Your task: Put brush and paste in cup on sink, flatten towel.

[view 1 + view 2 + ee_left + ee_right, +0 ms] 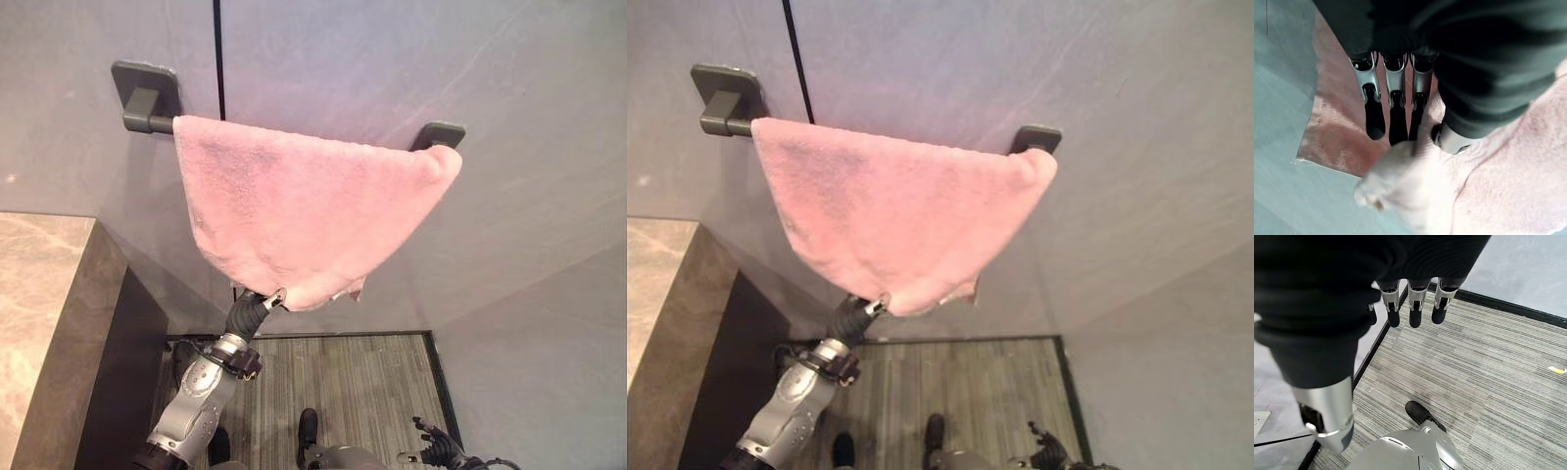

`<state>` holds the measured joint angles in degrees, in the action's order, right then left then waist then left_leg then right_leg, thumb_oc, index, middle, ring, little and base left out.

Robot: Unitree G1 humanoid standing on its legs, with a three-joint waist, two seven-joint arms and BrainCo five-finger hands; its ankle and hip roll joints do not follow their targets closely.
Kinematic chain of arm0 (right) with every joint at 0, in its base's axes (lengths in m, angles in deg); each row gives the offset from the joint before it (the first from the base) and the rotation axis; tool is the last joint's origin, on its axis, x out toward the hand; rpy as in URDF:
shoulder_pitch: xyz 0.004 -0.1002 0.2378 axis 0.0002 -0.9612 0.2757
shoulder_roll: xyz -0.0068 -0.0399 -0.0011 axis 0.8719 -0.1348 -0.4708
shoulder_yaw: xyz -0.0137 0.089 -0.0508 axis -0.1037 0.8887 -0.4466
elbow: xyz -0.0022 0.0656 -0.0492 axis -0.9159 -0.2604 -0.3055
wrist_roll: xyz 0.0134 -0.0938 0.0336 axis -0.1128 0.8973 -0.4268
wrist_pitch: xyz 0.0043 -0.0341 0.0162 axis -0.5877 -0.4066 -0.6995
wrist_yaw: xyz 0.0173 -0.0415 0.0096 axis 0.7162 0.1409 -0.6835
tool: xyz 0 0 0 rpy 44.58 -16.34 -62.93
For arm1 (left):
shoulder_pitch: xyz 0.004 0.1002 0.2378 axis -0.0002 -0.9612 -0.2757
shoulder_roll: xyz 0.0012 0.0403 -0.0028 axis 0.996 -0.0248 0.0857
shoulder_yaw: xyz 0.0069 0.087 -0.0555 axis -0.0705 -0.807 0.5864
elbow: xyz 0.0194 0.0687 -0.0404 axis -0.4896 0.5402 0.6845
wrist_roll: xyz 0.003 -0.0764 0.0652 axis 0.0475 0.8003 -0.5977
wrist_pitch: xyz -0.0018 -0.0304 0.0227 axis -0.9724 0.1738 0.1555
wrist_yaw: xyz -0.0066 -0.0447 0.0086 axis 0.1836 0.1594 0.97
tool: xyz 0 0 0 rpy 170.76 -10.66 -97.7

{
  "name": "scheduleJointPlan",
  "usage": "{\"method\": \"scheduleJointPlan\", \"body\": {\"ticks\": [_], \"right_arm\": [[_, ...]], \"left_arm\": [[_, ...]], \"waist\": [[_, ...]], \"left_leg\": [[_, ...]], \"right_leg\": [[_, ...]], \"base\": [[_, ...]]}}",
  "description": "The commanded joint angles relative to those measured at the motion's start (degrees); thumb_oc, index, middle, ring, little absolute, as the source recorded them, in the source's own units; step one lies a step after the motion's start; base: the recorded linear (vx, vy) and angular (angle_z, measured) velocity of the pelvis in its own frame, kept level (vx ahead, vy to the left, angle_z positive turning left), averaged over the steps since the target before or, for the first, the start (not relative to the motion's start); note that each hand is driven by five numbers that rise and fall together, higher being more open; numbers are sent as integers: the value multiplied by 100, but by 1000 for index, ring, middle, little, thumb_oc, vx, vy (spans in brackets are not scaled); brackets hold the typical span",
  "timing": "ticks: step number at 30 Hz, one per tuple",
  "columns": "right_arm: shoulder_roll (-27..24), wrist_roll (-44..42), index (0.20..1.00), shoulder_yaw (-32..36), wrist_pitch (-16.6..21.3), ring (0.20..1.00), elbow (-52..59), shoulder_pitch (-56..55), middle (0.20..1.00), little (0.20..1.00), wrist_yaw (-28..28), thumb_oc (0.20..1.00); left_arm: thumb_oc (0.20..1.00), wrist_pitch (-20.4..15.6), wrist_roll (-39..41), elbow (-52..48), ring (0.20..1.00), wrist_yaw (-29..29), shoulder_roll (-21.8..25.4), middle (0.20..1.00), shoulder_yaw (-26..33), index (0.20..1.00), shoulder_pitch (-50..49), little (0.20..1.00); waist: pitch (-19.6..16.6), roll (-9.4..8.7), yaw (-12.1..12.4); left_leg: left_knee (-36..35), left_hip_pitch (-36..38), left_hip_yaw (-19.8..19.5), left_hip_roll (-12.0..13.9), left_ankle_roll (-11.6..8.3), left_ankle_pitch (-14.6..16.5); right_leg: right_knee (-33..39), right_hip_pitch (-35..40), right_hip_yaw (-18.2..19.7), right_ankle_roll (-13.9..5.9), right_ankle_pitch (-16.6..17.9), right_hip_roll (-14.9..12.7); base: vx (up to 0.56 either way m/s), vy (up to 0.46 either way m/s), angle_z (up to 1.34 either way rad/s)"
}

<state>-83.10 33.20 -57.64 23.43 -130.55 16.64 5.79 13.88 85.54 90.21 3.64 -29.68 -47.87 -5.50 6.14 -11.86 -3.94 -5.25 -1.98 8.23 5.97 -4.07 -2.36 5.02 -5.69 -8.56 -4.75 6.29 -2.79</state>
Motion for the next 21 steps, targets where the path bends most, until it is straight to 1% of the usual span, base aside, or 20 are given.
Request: {"method": "scheduleJointPlan", "body": {"ticks": [1,6,12,13,14,17,18,21], "right_arm": [[-134,-68,1000,-36,6,1000,-476,140,1000,1000,91,1000],[-61,22,1000,18,-25,1000,-868,161,1000,1000,167,1000],[-57,30,1000,34,-30,1000,-886,157,1000,1000,185,1000],[-60,12,1000,25,-28,1000,-825,170,1000,1000,198,1000],[-55,0,1000,4,-5,1000,-719,169,1000,1000,212,1000],[-79,-48,1000,-7,9,1000,-436,142,1000,1000,217,1000],[-122,-95,1000,-18,32,1000,-196,132,1000,1000,232,1000],[-140,-96,1000,-33,29,1000,-141,126,1000,1000,224,1000]], "left_arm": [[200,-271,-112,44,200,135,44,200,-50,200,33,200],[200,-240,-127,108,200,160,51,200,-57,200,-39,200],[200,-224,-173,233,200,149,40,200,-73,200,-55,200],[200,-245,-353,503,200,46,14,200,-101,200,-34,200],[200,-281,-284,741,200,-81,-105,200,-51,200,-51,200],[200,-272,-368,958,200,-170,-184,200,-39,200,-49,200],[200,-281,-497,1245,200,-299,-229,200,-40,200,-11,200],[200,-292,-503,1364,200,-351,-274,200,-35,200,11,200]], "waist": [[-37,-39,42],[-62,-38,59],[-73,-33,60],[-76,-37,50],[-78,-53,41],[-69,-69,21],[-56,-91,1],[-53,-93,-2]], "left_leg": [[25,164,-6,146,-218,86],[25,167,-12,129,-211,108],[25,167,-5,128,-207,116],[25,169,2,132,-207,113],[25,177,12,134,-205,113],[25,183,22,152,-209,113],[25,178,41,165,-213,109],[25,176,47,163,-216,108]], "right_leg": [[-18,244,81,-360,-124,-36],[-9,254,91,-362,-129,-44],[-10,246,97,-363,-127,-44],[-7,250,108,-362,-129,-41],[-5,247,121,-363,-128,-37],[-8,240,133,-360,-134,-25],[-8,224,149,-360,-133,-9],[-6,221,160,-359,-134,-7]], "base": [[30,27,-1],[0,0,0],[0,0,0],[0,0,0],[0,0,0],[10,-12,-3],[8,-19,-4],[0,0,0]]}}
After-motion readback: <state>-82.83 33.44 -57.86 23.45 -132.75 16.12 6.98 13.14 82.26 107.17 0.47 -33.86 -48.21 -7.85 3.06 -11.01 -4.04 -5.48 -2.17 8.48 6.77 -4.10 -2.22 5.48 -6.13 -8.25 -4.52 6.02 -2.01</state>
